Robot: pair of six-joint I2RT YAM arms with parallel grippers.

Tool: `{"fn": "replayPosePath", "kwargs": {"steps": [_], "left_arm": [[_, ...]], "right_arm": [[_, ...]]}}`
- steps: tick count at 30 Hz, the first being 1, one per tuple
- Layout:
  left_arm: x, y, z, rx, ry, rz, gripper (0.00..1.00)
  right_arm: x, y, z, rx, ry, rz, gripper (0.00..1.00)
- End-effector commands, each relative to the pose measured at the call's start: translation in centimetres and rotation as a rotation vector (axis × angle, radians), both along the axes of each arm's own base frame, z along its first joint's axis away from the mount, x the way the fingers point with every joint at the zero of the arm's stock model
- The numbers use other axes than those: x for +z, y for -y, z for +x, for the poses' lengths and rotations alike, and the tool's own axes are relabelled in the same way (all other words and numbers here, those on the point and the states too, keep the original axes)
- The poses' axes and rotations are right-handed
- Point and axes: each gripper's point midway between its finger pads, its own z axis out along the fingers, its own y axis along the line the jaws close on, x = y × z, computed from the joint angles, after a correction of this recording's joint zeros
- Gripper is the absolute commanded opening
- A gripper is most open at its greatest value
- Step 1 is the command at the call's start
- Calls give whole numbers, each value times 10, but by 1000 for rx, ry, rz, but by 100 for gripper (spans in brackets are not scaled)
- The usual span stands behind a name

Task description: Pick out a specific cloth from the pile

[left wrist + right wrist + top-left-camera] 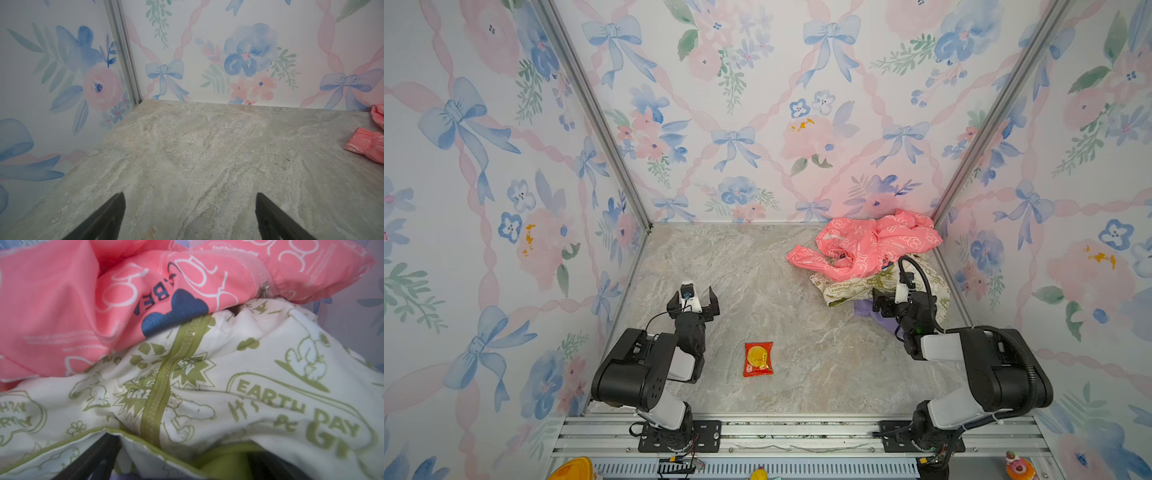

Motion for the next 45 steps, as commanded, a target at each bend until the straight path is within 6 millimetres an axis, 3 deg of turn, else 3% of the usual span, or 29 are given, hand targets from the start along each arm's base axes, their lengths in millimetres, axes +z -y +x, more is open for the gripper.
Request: {"fn": "replayPosePath", "kwargs": {"steps": [1, 40, 45], "left_arm": [[6, 1, 3, -9, 16, 4, 98], [6, 0, 3, -18, 16, -5, 98], [22, -4, -8, 0, 69, -15, 98]], "right_arm": [[11, 0, 6, 4, 38, -8, 97], [11, 0, 7, 6, 38, -7, 97], [16, 13, 6, -70, 28, -2, 97]]}}
